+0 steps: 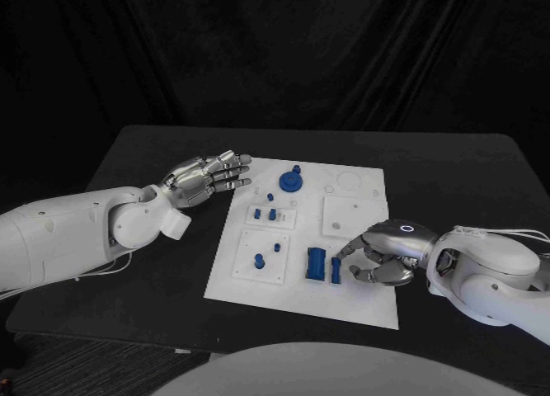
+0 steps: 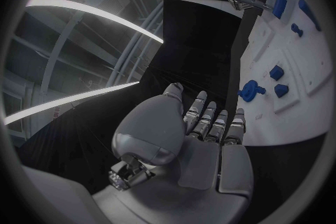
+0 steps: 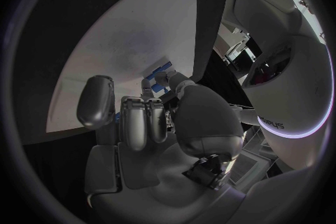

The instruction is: Assemble the parts on the task board

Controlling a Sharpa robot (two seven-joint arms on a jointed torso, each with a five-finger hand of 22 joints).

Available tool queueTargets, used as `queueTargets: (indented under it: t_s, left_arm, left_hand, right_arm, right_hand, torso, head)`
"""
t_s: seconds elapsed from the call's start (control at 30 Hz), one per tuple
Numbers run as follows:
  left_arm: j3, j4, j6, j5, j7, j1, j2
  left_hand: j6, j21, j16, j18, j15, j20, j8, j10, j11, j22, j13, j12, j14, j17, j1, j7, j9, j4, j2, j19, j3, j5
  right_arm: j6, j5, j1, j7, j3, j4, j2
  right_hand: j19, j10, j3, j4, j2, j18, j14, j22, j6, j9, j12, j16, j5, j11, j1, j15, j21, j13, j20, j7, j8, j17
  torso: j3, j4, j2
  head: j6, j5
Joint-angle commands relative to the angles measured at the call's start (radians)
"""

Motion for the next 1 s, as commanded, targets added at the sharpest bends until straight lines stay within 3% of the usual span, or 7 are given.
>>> queueTargets:
  t_s: [0.03,0.3,0.6,0.77,0.83,0.9,1.0]
  left_arm:
    - [0.001,0.002,0.013,-0.001,0.014,-0.002,-0.001]
    - [0.001,0.023,-0.015,-0.001,0.072,-0.002,-0.016]
    - [0.001,0.071,-0.102,-0.019,0.180,0.000,-0.044]
    - [0.001,0.079,-0.141,-0.046,0.230,0.001,-0.038]
    - [0.001,0.081,-0.157,-0.063,0.248,0.001,-0.035]
    - [0.001,0.083,-0.178,-0.093,0.269,0.001,-0.032]
    - [0.001,0.084,-0.208,-0.133,0.297,0.001,-0.029]
  left_hand:
    - [-0.007,0.004,0.001,-0.015,0.001,0.000,0.000,0.001,0.002,-0.001,0.000,-0.002,0.003,0.000,0.002,0.022,0.000,-0.006,0.004,0.000,0.000,0.005]
    - [0.009,0.006,0.004,-0.014,-0.002,-0.001,0.007,0.008,-0.001,0.000,0.002,0.005,0.006,0.001,0.004,0.020,0.002,-0.017,-0.017,0.003,-0.007,0.003]
    - [0.036,0.000,-0.009,-0.008,-0.035,-0.004,0.019,0.013,-0.010,-0.009,0.001,0.009,-0.014,-0.003,0.014,0.021,0.004,-0.021,-0.036,-0.009,-0.015,0.002]
    - [0.047,-0.012,-0.022,0.006,-0.058,-0.015,0.024,0.005,-0.025,-0.024,0.000,0.005,-0.036,-0.007,0.015,0.011,0.003,0.000,-0.037,-0.032,-0.020,0.002]
    - [0.043,-0.020,-0.028,0.015,-0.068,-0.027,0.023,-0.006,-0.032,-0.033,-0.002,-0.001,-0.046,-0.008,0.011,0.002,0.003,0.026,-0.043,-0.046,-0.029,-0.007]
    - [0.021,-0.031,-0.044,0.018,-0.079,-0.047,0.013,-0.034,-0.042,-0.048,-0.005,-0.020,-0.065,-0.014,0.001,-0.006,0.000,0.079,-0.051,-0.063,-0.045,-0.046]
    - [-0.011,-0.035,-0.062,0.019,-0.095,-0.070,-0.003,-0.063,-0.060,-0.054,-0.009,-0.039,-0.079,-0.020,-0.014,-0.025,-0.003,0.086,-0.054,-0.070,-0.064,-0.103]
  right_arm:
    - [-0.067,-0.026,-0.005,0.021,-0.003,-0.004,-0.006]
    - [-0.324,-0.003,0.017,0.155,-0.003,-0.006,-0.027]
    - [-0.542,0.320,0.130,0.313,-0.003,-0.067,-0.027]
    - [-0.570,0.642,0.159,0.440,-0.003,-0.122,-0.013]
    - [-0.536,0.795,0.163,0.496,-0.003,-0.142,-0.007]
    - [-0.472,0.948,0.165,0.552,-0.003,-0.162,-0.001]
    - [-0.387,1.111,0.161,0.609,-0.003,-0.181,0.004]
  right_hand:
    - [0.001,0.104,0.003,0.002,0.009,-0.002,0.087,0.150,-0.015,-0.003,0.003,-0.006,-0.005,0.004,-0.002,0.006,-0.005,0.263,0.008,-0.002,-0.005,0.166]
    - [-0.004,0.104,-0.018,0.048,0.007,0.001,0.083,0.146,0.032,0.003,0.003,-0.012,-0.079,0.016,-0.020,0.015,-0.023,0.263,0.016,0.014,0.009,0.146]
    - [-0.025,0.098,-0.062,0.210,0.009,0.014,0.063,0.121,0.185,0.024,-0.011,-0.053,-0.251,0.042,-0.035,0.037,-0.120,0.250,0.037,0.036,0.055,0.038]
    - [-0.160,-0.052,-0.099,0.281,0.025,0.080,-0.045,-0.043,0.232,0.035,-0.317,-0.309,-0.298,0.060,-0.042,0.049,-0.609,-0.019,0.056,0.034,0.067,-0.408]
    - [-0.258,-0.330,-0.138,0.278,0.043,0.090,-0.202,-0.201,0.225,0.035,-0.840,-0.712,-0.322,0.087,-0.080,0.074,-0.861,-0.441,0.087,0.060,0.059,-0.849]
    - [-0.288,-0.376,-0.184,0.289,0.051,0.093,-0.225,-0.287,0.214,0.032,-0.918,-0.838,-0.295,0.103,-0.105,0.103,-0.945,-0.506,0.113,0.076,0.052,-0.900]
    - [-0.561,-0.658,-0.244,0.292,0.083,0.051,-0.500,-0.468,0.146,0.016,-1.166,-1.139,-0.364,0.221,-0.124,0.247,-1.045,-0.685,0.191,0.116,0.018,-1.033]
  torso:
    - [0.0001,0.0002,0.000]
    - [0.0001,0.0001,0.000]
    - [0.0002,-0.0002,0.000]
    - [0.0003,-0.0002,0.000]
    - [0.0003,-0.0002,0.000]
    - [0.0005,-0.0002,0.000]
    - [0.0015,-0.0003,-0.001]
  head:
    - [0.000,0.000]
    - [0.000,-0.004]
    - [0.000,-0.012]
    - [0.000,-0.013]
    - [0.000,-0.012]
    - [0.000,-0.014]
    - [0.000,-0.015]
